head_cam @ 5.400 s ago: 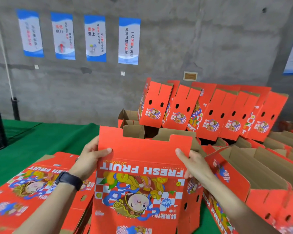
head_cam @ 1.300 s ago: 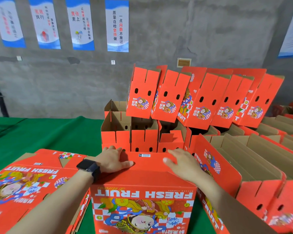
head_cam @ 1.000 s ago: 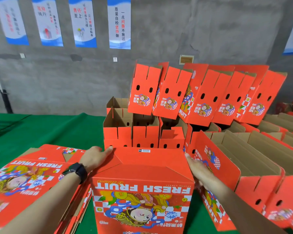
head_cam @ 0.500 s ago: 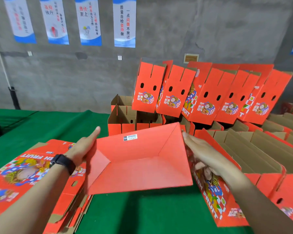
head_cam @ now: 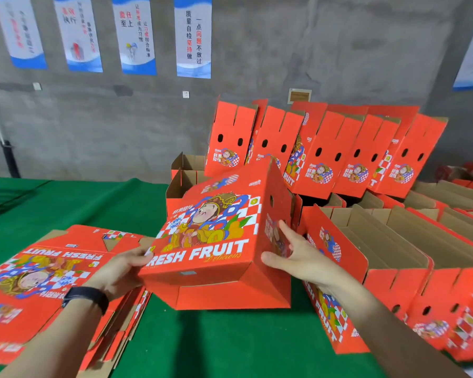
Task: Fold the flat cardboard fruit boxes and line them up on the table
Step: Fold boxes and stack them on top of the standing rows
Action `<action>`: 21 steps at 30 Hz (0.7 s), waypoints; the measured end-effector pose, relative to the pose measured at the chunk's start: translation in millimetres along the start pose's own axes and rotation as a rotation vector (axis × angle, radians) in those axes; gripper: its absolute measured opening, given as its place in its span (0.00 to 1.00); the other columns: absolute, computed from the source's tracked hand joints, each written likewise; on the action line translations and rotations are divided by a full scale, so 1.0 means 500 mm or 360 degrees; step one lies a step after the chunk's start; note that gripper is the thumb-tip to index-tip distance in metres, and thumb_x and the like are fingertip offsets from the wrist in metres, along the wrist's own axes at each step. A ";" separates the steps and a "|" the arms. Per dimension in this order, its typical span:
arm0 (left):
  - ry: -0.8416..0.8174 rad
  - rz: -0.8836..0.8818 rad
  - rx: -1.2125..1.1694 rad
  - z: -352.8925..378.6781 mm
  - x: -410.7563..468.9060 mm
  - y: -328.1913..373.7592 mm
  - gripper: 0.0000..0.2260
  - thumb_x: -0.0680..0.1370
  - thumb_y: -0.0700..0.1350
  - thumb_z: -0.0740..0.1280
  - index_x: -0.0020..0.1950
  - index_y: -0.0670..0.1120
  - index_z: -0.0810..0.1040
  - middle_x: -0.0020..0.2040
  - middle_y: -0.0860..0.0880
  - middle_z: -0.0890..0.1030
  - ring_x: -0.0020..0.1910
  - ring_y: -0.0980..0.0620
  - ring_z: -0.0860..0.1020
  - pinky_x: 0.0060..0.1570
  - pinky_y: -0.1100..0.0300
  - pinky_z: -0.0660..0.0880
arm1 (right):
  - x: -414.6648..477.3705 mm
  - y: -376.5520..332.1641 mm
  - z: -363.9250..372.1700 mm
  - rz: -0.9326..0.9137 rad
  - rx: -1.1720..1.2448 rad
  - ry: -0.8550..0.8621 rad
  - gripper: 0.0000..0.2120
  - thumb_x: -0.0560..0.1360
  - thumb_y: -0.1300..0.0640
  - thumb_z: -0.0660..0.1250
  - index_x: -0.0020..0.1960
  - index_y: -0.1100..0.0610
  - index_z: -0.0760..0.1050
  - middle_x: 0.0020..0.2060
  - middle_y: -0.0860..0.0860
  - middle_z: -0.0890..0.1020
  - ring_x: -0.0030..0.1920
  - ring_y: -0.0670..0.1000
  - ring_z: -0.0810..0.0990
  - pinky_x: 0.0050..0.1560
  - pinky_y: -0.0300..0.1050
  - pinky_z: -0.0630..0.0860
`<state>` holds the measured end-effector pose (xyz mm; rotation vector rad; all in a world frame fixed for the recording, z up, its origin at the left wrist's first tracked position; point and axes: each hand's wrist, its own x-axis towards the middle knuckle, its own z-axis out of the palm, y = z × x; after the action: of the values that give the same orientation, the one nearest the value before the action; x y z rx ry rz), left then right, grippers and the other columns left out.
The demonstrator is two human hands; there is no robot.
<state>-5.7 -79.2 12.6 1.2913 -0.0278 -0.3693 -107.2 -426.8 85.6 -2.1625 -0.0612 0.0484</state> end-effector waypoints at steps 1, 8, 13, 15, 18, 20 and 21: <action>-0.0028 -0.0019 0.0056 0.003 -0.002 -0.007 0.19 0.72 0.38 0.64 0.63 0.42 0.75 0.52 0.44 0.83 0.42 0.49 0.83 0.38 0.56 0.80 | -0.003 -0.002 -0.003 -0.0065 -0.0020 -0.0014 0.62 0.49 0.27 0.71 0.76 0.36 0.44 0.77 0.44 0.48 0.77 0.49 0.50 0.75 0.57 0.56; 0.0017 -0.0039 0.0118 0.021 0.006 -0.024 0.22 0.74 0.33 0.61 0.63 0.55 0.73 0.56 0.44 0.81 0.53 0.39 0.78 0.58 0.35 0.69 | -0.008 -0.019 -0.020 -0.0569 -0.0395 0.0183 0.38 0.71 0.37 0.68 0.67 0.22 0.43 0.77 0.39 0.48 0.76 0.42 0.48 0.75 0.53 0.53; 0.0176 0.0010 -0.0243 0.036 0.013 -0.041 0.24 0.72 0.29 0.58 0.61 0.51 0.74 0.43 0.45 0.85 0.35 0.45 0.82 0.34 0.50 0.79 | -0.008 0.005 -0.018 -0.0492 -0.0451 0.0010 0.45 0.69 0.44 0.74 0.68 0.22 0.44 0.73 0.41 0.56 0.54 0.39 0.75 0.52 0.33 0.72; 0.0221 0.0023 -0.0268 0.039 0.018 -0.051 0.18 0.77 0.32 0.57 0.60 0.50 0.74 0.41 0.44 0.85 0.32 0.46 0.82 0.31 0.53 0.80 | -0.009 0.020 -0.005 -0.0415 -0.0506 -0.0078 0.44 0.65 0.41 0.76 0.66 0.21 0.49 0.71 0.43 0.60 0.55 0.48 0.78 0.53 0.36 0.74; 0.0252 0.0130 -0.0217 0.060 0.023 -0.061 0.12 0.79 0.35 0.60 0.58 0.49 0.74 0.41 0.44 0.85 0.32 0.46 0.83 0.30 0.54 0.80 | -0.014 0.048 0.020 -0.0440 -0.0467 0.0000 0.34 0.61 0.37 0.77 0.55 0.20 0.57 0.57 0.39 0.66 0.41 0.41 0.78 0.40 0.27 0.70; 0.0294 0.0216 -0.0163 0.076 0.024 -0.059 0.11 0.79 0.35 0.62 0.54 0.50 0.75 0.42 0.44 0.85 0.33 0.46 0.83 0.30 0.55 0.80 | -0.012 0.071 0.032 -0.0440 -0.0471 0.0029 0.32 0.60 0.35 0.76 0.55 0.23 0.59 0.55 0.38 0.65 0.42 0.41 0.77 0.43 0.33 0.72; 0.0326 0.0253 -0.0133 0.080 0.024 -0.057 0.11 0.78 0.35 0.63 0.54 0.51 0.75 0.43 0.45 0.85 0.34 0.46 0.83 0.30 0.55 0.80 | -0.009 0.083 0.036 -0.0446 -0.0424 0.0030 0.32 0.60 0.35 0.76 0.56 0.24 0.60 0.56 0.38 0.64 0.44 0.43 0.76 0.45 0.37 0.75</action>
<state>-10.7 -126.4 -5.1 1.2298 0.0576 -0.1002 -111.6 -435.6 41.1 -2.3989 -0.3777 -0.1495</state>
